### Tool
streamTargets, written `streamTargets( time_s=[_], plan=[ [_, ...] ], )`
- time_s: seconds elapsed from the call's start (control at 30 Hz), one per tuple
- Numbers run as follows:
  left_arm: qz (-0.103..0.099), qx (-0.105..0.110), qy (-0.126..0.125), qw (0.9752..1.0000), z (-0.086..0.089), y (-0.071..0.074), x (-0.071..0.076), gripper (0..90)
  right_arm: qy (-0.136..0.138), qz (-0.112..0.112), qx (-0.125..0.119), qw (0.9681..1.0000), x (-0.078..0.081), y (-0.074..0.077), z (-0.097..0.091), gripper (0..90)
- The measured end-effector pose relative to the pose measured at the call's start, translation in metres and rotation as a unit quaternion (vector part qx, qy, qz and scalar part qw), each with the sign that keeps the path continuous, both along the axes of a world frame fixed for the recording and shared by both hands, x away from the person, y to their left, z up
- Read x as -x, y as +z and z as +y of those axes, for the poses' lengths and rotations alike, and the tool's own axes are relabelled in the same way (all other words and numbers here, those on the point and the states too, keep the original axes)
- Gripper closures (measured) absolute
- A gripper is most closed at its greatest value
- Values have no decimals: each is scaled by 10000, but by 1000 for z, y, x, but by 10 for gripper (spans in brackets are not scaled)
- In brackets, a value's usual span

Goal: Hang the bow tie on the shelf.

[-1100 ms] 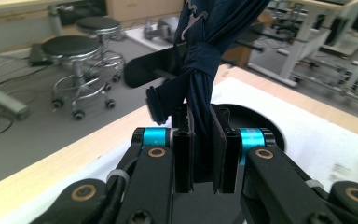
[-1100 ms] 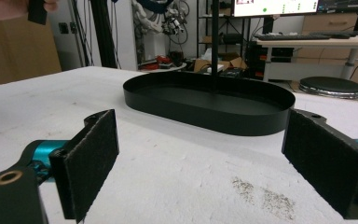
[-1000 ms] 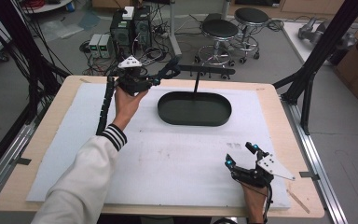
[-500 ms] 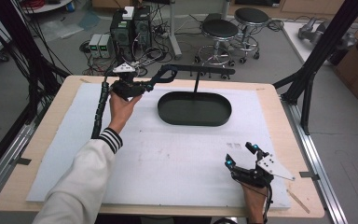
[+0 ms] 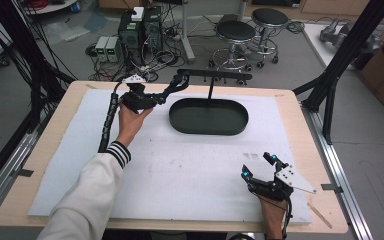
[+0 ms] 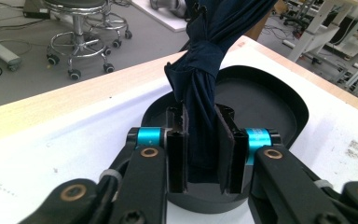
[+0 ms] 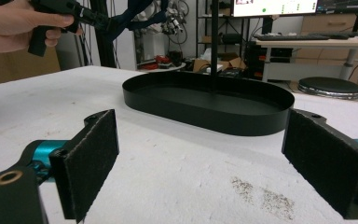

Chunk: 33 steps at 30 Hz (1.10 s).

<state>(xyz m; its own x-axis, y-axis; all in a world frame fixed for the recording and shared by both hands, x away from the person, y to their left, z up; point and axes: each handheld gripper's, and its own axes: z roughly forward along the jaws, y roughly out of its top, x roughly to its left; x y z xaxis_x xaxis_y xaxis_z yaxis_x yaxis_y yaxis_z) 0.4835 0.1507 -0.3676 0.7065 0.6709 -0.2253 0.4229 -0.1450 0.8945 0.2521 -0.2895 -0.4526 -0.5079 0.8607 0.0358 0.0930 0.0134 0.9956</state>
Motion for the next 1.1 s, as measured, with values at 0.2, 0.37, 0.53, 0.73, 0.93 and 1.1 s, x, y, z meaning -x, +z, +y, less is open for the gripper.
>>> streamTargets(
  time_s=[0.2,0.37,0.53,0.73,0.93,1.1],
  plan=[
    [70,-16,-222,9997,0,2,3,679,13,-36,-78,10000,1,0,-1,99],
    [228,-13,-40,9997,3,-1,0,578,38,-47,-72,10000,1,0,-1,99],
    [156,-149,57,9998,3,-3,6,425,57,-19,-82,9999,1,0,-1,99],
    [-245,-322,-36,9992,9,2,20,306,66,-18,-104,9999,1,0,-2,98],
    [-710,-171,-400,9965,31,11,52,182,74,-54,-85,9999,1,0,-1,99],
    [-1140,-22,-279,9931,70,10,96,182,55,-90,-42,9999,1,0,-1,98]
  ],
)
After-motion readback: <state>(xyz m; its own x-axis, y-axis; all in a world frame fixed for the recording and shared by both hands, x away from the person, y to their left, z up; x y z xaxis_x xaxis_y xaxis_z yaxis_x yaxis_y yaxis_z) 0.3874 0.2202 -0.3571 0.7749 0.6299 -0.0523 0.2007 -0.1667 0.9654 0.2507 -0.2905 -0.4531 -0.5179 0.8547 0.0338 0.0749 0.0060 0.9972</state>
